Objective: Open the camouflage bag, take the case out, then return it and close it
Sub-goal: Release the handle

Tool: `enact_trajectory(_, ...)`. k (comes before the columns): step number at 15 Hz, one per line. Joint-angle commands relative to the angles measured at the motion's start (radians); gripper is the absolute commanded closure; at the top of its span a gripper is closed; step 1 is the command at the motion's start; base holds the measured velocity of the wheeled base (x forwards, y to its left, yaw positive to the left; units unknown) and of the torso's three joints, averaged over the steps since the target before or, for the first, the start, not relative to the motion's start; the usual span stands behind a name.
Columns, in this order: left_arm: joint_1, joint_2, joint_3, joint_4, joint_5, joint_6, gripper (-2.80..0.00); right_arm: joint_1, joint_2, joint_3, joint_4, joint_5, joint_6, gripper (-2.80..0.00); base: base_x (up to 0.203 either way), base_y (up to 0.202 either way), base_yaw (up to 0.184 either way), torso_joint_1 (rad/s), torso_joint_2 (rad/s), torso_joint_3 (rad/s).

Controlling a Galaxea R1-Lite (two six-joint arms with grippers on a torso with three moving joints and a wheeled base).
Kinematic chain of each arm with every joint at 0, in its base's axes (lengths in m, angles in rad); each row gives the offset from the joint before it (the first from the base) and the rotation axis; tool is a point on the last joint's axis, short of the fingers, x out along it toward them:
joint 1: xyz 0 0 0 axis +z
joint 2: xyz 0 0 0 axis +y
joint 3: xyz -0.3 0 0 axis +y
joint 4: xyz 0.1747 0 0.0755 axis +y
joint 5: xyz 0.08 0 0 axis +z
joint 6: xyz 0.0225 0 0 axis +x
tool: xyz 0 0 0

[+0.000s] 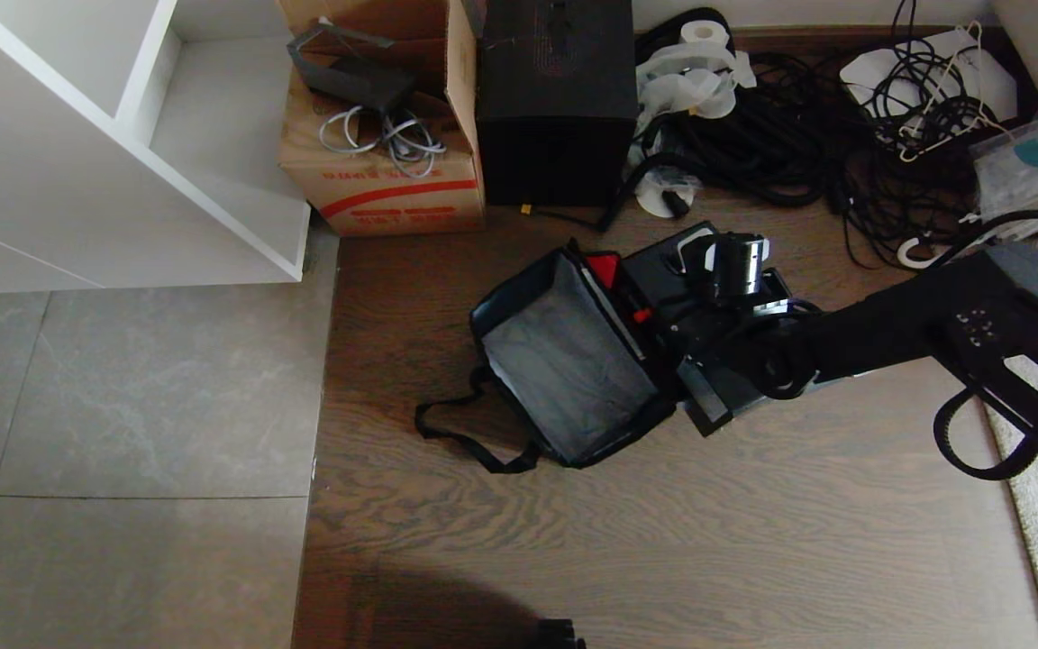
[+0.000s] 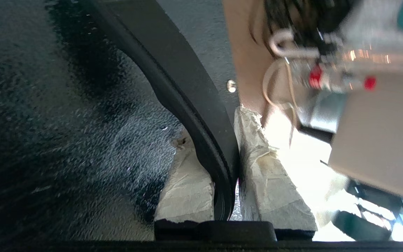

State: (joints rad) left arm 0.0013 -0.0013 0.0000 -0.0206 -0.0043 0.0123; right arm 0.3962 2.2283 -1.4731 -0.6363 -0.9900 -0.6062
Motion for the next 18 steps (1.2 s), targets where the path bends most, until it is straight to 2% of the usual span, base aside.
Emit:
enact_trajectory(1,0.0,0.0,0.009,-0.001,0.0,0.0,0.0,0.041,-0.005,-0.004,0.0,-0.003,-0.006,0.0,0.0,0.0,0.0,0.0,0.0,0.0)
enact_trajectory(4,0.0,0.0,0.009,-0.001,0.0,0.0,0.0,0.028,0.013,-0.004,0.008,0.017,-0.004,0.0,0.0,0.0,0.0,0.0,0.0,0.0)
enact_trajectory(7,0.0,0.0,0.009,-0.001,0.0,0.0,0.0,0.008,0.053,-0.02,0.017,0.091,0.003,0.0,0.0,0.0,0.0,0.0,0.0,0.0)
enact_trajectory(18,0.0,0.0,0.01,-0.001,0.0,0.0,0.0,-0.152,0.139,-0.172,0.063,0.094,0.017,0.0,0.0,0.0,0.0,0.0,0.0,0.0)
